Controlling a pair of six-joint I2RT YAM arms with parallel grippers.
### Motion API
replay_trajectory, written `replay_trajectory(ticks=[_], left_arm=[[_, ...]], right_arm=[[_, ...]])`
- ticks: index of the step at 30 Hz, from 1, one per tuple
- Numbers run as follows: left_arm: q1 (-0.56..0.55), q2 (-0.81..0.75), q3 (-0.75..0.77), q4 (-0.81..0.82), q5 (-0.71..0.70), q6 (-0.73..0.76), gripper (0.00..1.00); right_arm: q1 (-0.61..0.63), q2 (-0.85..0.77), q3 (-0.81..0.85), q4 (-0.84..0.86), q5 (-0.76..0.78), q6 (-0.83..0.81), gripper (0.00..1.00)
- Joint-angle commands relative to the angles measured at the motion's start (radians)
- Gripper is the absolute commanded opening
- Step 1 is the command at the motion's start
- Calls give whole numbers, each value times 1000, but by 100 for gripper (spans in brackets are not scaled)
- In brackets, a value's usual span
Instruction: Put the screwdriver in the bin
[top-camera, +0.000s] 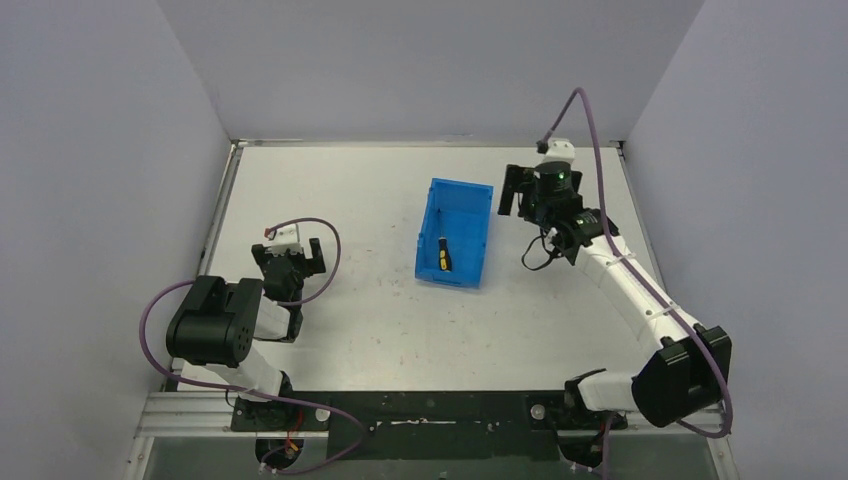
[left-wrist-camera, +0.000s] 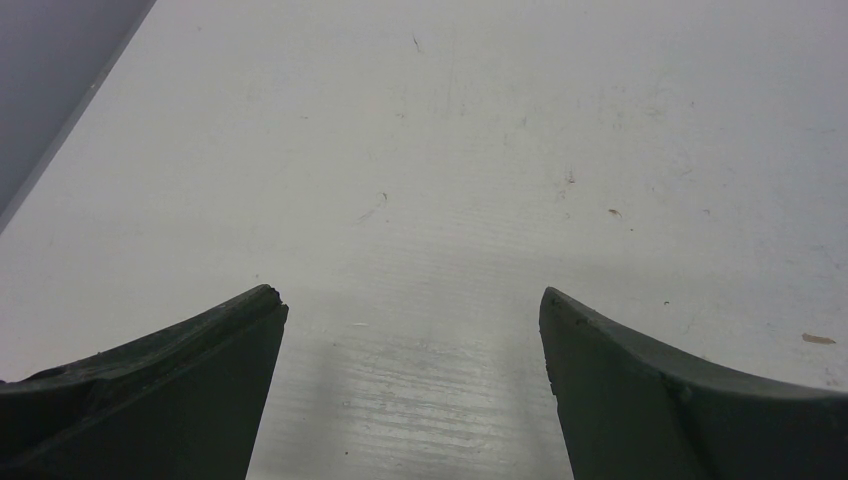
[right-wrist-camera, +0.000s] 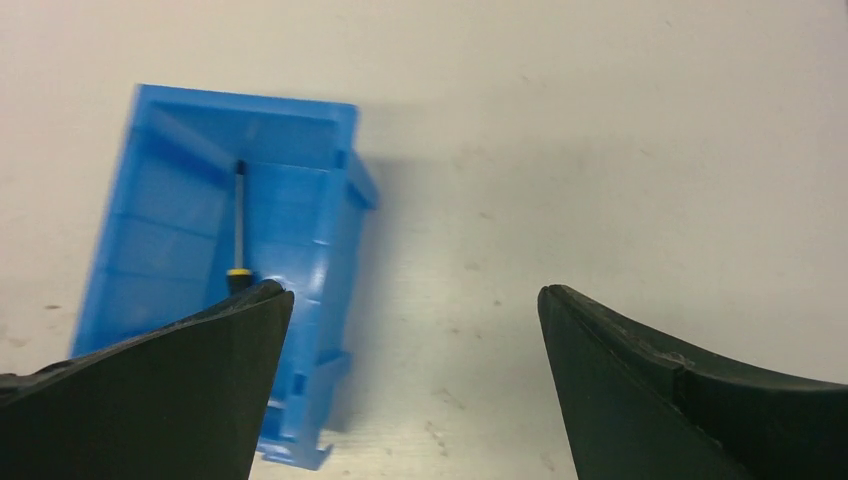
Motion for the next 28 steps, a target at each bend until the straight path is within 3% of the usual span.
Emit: replay_trajectory(ticks=[1, 8, 15, 18, 28], left_arm=[[5, -6, 18, 32, 8, 8, 97], [6, -7, 18, 32, 7, 8, 97], [5, -7, 18, 32, 7, 7, 97], [6, -6, 18, 32, 7, 8, 97], [5, -6, 18, 32, 7, 8, 97]], right_arm=[[-101, -107, -166, 142, 53, 15, 100], [-252, -217, -483, 392, -45, -3, 100], [-289, -323, -850, 895, -56, -77, 100], [-289, -341, -953, 1031, -57, -89, 100], [-289, -338, -981, 1058, -69, -104, 100]])
